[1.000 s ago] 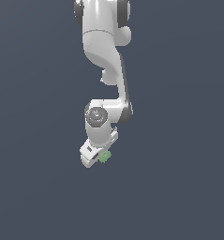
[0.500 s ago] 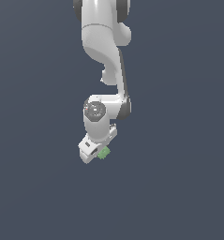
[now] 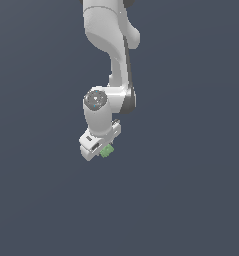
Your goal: Pick up the object and move it to a goal position.
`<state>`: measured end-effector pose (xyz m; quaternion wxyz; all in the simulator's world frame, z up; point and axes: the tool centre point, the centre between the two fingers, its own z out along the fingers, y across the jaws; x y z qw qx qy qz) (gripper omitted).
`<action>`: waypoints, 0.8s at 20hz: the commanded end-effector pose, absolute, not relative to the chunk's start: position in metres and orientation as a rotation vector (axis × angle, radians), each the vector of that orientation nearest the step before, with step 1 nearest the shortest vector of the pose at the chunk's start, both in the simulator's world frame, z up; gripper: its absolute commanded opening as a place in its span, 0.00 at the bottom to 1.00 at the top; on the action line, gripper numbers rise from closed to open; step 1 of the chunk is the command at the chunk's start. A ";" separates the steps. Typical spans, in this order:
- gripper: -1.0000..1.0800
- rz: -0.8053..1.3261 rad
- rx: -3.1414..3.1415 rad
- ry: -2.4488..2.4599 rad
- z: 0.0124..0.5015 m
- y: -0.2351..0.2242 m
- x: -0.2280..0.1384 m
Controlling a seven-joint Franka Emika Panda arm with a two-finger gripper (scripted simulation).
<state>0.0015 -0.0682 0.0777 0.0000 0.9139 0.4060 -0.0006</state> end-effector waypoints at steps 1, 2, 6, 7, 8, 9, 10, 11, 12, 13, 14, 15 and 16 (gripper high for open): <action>0.00 -0.001 2.871 1.274 0.089 -0.075 -0.014; 0.00 -0.001 2.871 1.274 0.094 -0.077 -0.020; 0.00 -0.001 2.871 1.274 0.113 -0.088 -0.046; 0.00 -0.001 2.871 1.274 0.118 -0.090 -0.051; 0.00 -0.001 2.871 1.274 0.122 -0.092 -0.057; 0.00 -0.001 2.871 1.274 0.126 -0.094 -0.062; 0.00 -0.001 2.871 1.274 0.130 -0.097 -0.067; 0.00 -0.001 2.871 1.274 0.134 -0.099 -0.072; 0.00 -0.001 2.871 1.274 0.137 -0.100 -0.076; 0.00 -0.001 2.871 1.274 0.141 -0.102 -0.080; 0.00 -0.001 2.871 1.274 0.144 -0.104 -0.083; 0.00 0.000 2.871 1.274 0.146 -0.105 -0.087; 0.00 0.000 2.871 1.274 0.149 -0.107 -0.090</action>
